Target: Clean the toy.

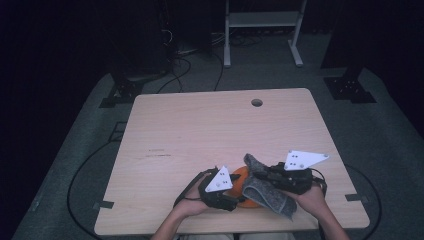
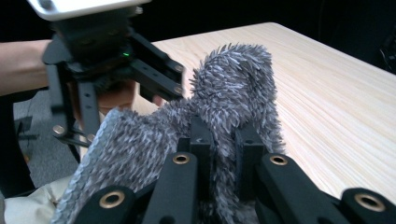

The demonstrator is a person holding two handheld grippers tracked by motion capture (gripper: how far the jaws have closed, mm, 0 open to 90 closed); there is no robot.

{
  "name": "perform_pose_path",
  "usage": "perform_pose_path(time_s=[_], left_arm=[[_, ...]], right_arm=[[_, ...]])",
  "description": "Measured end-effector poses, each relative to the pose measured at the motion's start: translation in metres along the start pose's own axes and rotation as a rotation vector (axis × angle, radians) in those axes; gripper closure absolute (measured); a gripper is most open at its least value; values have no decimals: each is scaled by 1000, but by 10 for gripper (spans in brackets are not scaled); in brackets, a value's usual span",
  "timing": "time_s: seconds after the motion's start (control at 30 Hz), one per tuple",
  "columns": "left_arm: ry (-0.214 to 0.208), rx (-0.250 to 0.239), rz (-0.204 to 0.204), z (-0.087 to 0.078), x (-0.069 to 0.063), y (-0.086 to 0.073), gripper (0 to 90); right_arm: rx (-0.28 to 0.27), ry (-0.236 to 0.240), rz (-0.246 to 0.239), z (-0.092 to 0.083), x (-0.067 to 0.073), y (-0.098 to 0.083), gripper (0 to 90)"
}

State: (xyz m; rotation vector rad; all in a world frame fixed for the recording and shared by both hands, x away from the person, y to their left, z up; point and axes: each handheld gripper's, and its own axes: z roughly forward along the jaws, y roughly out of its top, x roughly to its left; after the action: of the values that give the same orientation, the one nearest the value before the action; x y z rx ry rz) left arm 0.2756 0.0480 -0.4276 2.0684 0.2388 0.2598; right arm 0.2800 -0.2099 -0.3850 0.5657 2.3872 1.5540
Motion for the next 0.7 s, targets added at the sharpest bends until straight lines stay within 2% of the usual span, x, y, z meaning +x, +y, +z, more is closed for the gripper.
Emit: perform_pose_path(time_s=[0.07, 0.17, 0.2, 0.37, 0.43, 0.5, 0.53, 0.57, 0.63, 0.7], left_arm=[[-6, -4, -3, 1, 1, 0, 355], [-6, -8, -4, 1, 1, -1, 354], [5, -10, -13, -1, 2, -2, 351], [28, -17, -30, -1, 6, -2, 339], [38, -30, -74, -2, 9, -4, 339], [38, -33, -87, -3, 11, -4, 339], [43, -36, -112, -3, 13, -4, 335], [43, -36, -112, -3, 13, -4, 334], [59, -47, -158, -3, 16, -5, 334], [64, -50, -170, -3, 17, -5, 333]], right_arm=[[4, -15, 14, -5, -5, -5, 806], [9, -13, 29, -7, -10, -9, 806], [24, -24, 35, -9, -13, -12, 806], [38, -16, 36, -13, -14, -15, 806], [38, -19, 45, -14, -16, -17, 806], [37, -17, 54, -14, -17, -17, 806], [34, -18, 47, -14, -16, -17, 806], [34, -18, 47, -14, -16, -17, 806], [32, -9, 33, -14, -13, -14, 806], [30, -1, 30, -13, -12, -13, 807]])
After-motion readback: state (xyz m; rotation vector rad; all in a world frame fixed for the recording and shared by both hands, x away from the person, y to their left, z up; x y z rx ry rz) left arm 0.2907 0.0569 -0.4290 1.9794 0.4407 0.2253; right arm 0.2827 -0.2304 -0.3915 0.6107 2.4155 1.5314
